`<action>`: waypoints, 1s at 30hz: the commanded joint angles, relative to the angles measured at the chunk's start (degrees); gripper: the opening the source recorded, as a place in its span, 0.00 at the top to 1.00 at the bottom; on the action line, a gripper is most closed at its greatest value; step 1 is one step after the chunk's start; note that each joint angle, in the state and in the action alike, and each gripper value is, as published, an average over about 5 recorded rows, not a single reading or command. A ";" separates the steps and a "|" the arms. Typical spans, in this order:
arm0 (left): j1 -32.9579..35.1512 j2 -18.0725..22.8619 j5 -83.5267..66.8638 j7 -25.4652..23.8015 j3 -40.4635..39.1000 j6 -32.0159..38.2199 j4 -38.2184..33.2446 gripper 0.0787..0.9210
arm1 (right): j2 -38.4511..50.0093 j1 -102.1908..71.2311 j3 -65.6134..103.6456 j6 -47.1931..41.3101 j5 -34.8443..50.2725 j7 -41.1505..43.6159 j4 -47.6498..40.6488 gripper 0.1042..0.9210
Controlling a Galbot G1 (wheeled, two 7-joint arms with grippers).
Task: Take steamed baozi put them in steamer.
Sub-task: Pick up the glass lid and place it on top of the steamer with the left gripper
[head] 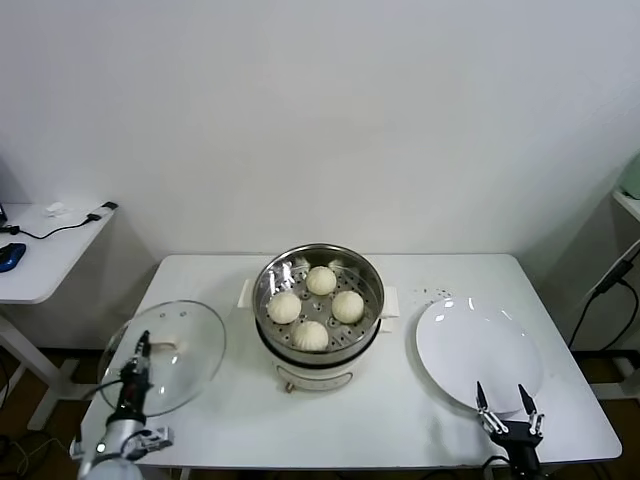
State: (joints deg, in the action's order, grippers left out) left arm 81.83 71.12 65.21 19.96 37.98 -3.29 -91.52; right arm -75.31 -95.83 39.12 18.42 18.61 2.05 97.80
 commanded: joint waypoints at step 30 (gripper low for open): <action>-21.74 7.87 20.57 -35.03 -41.99 -36.90 -25.82 0.93 | -0.84 1.66 -0.21 -0.74 -6.09 0.01 0.36 0.12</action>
State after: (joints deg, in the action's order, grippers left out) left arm 66.55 68.71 73.42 -10.20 8.78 -35.03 -120.16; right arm -76.03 -94.25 39.01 17.29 13.33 2.26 98.87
